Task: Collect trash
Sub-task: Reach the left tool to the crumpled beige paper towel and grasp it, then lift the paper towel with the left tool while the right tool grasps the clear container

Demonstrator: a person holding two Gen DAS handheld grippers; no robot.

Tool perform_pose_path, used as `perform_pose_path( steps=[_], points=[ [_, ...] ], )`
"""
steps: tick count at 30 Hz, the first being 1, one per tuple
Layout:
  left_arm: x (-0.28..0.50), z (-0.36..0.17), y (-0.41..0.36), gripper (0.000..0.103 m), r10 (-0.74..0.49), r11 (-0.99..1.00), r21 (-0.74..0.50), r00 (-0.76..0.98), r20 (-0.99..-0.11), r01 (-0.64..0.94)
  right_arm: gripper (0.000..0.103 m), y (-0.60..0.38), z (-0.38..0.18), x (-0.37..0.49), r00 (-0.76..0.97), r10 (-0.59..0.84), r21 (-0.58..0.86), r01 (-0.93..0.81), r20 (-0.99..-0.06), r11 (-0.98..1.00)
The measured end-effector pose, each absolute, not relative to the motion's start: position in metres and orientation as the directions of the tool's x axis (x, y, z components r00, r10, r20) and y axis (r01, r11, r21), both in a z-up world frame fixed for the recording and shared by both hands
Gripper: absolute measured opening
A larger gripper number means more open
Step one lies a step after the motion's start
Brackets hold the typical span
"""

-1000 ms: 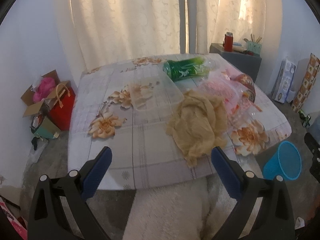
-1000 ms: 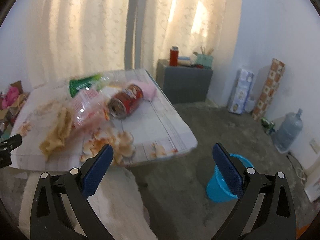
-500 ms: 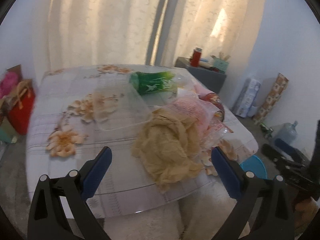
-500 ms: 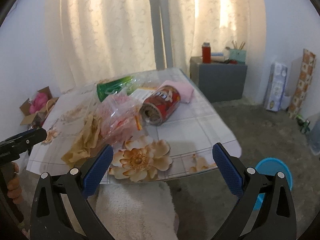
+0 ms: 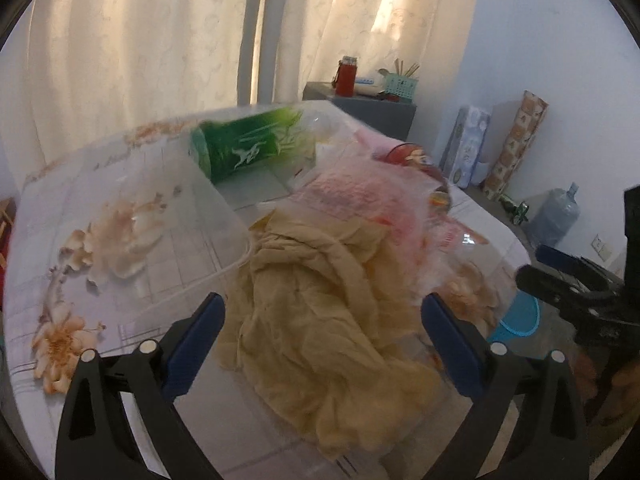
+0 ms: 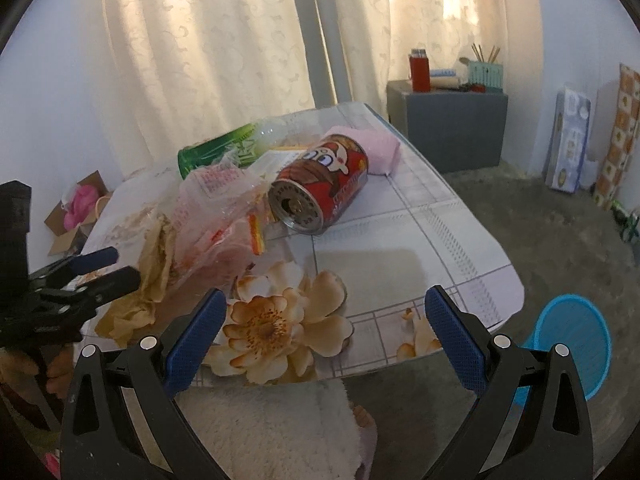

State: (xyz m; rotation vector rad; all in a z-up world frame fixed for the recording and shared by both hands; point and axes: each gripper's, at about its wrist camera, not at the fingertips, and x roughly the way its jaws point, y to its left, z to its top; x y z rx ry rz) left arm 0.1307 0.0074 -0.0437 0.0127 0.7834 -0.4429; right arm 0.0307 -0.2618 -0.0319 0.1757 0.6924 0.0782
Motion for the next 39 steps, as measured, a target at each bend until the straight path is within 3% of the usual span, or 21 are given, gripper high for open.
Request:
perform_pose_path(
  steps=[7,9,13,18,31,39],
  points=[
    [0.153,-0.072,0.013,0.058,-0.353,0.926,-0.197,0.558,-0.751,0.321,0.095,-0.267,-0.041,0.036,0.747,0.131,0.199,0.002,-0.652,0.98],
    [0.155,-0.075,0.016,0.053,-0.352,0.93,-0.21,0.561,-0.749,0.302,0.095,-0.27,-0.042,0.036,0.743,0.133,0.207,0.009,-0.656,0.978],
    [0.15,-0.073,0.019,0.033,-0.342,0.935,-0.214,0.566,-0.751,0.281,0.095,-0.271,-0.04,0.034,0.743,0.136,0.216,0.012,-0.656,0.976],
    [0.144,-0.068,0.03,0.015,-0.348,0.937,-0.245,0.583,-0.735,0.25,0.095,-0.269,-0.034,0.03,0.751,0.13,0.205,0.007,-0.648,0.979],
    [0.111,-0.061,0.05,0.012,-0.361,0.932,-0.296,0.611,-0.704,0.21,0.095,-0.26,-0.022,0.027,0.753,0.142,0.221,0.004,-0.642,0.975],
    [0.096,-0.061,0.048,0.012,-0.36,0.933,-0.28,0.625,-0.693,0.227,0.095,-0.277,-0.007,0.043,0.757,0.202,0.352,0.04,-0.622,0.935]
  ],
)
